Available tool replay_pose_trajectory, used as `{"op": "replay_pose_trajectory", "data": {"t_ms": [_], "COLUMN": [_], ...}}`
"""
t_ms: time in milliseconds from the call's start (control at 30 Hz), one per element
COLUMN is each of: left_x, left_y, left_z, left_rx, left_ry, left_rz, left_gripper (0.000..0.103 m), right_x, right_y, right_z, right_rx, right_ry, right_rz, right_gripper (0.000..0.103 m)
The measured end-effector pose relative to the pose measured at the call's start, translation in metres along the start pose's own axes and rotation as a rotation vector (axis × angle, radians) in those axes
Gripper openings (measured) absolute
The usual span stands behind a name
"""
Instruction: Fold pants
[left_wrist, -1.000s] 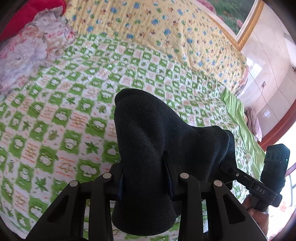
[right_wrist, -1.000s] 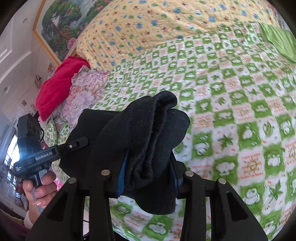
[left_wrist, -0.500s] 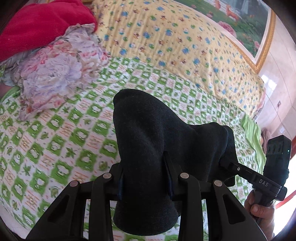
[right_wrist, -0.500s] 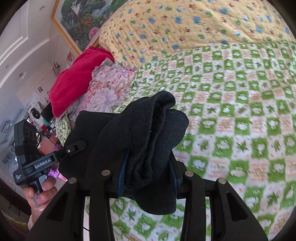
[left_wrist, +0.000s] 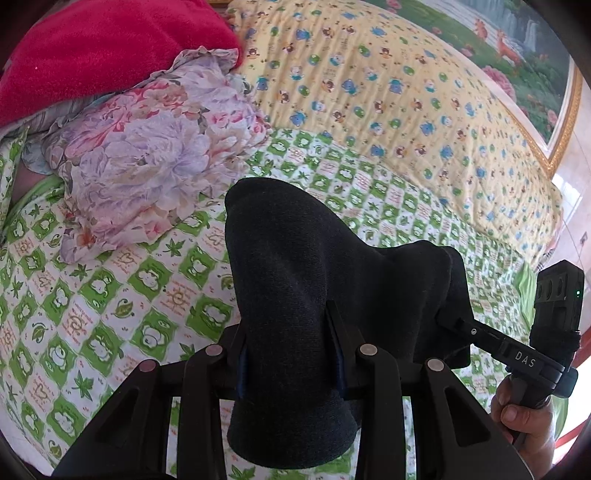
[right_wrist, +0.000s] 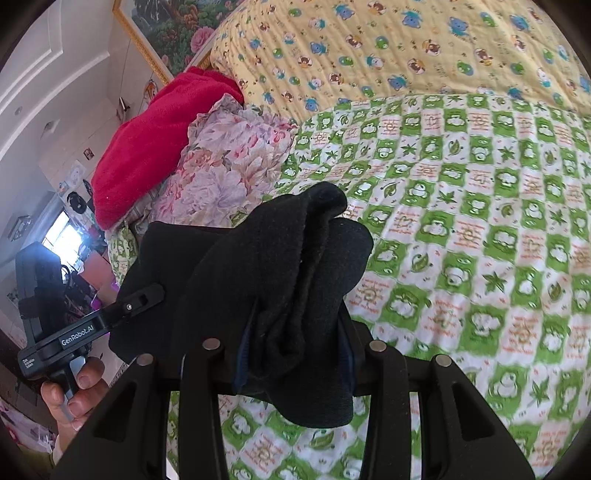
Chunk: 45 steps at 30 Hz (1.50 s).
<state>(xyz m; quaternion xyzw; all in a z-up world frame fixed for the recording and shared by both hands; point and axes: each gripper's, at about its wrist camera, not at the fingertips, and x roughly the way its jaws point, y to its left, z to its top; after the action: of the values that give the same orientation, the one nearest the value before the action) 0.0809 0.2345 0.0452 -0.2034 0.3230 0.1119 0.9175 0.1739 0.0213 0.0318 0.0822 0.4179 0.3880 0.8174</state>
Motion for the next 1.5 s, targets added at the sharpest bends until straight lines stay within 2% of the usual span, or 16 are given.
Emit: {"op": "replay_pose_trajectory", "data": {"t_ms": [467,867,1100,1133,1200,1367,1500], "left_x": [0.041,0.070,0.081,0.082,0.081,0.074,0.062], "left_y": [0.009,0.026,0.042,0.044,0.045,0.043,0.039], "left_z": [0.027,0.016,0.004,0.003,0.001,-0.001,-0.003], "left_rx": [-0.027,-0.048,-0.075,-0.075,-0.067,-0.045,-0.026], "left_ry": [-0.008,0.044,0.074,0.075,0.066,0.063,0.041], "left_rz": [0.062,0.069,0.084,0.094,0.119,0.136,0.157], "left_gripper": [0.034,0.036,0.053,0.062,0.069,0.074,0.078], "right_x": [0.049,0.074,0.078,0.079,0.080,0.079,0.068], "right_y": [-0.012,-0.028,-0.042,-0.043,-0.049,-0.050,-0.041], "right_z": [0.035,0.028,0.023,0.022,0.021,0.023,0.022], "right_rx": [-0.027,-0.030,-0.029,-0.025,-0.011,0.014,0.006], "right_ry": [0.027,0.065,0.081,0.082,0.088,0.091,0.072], "right_rz": [-0.002,-0.008,-0.009,-0.008,-0.008,0.004,0.025], "right_gripper": [0.040,0.042,0.050,0.053,0.057,0.063,0.073]}}
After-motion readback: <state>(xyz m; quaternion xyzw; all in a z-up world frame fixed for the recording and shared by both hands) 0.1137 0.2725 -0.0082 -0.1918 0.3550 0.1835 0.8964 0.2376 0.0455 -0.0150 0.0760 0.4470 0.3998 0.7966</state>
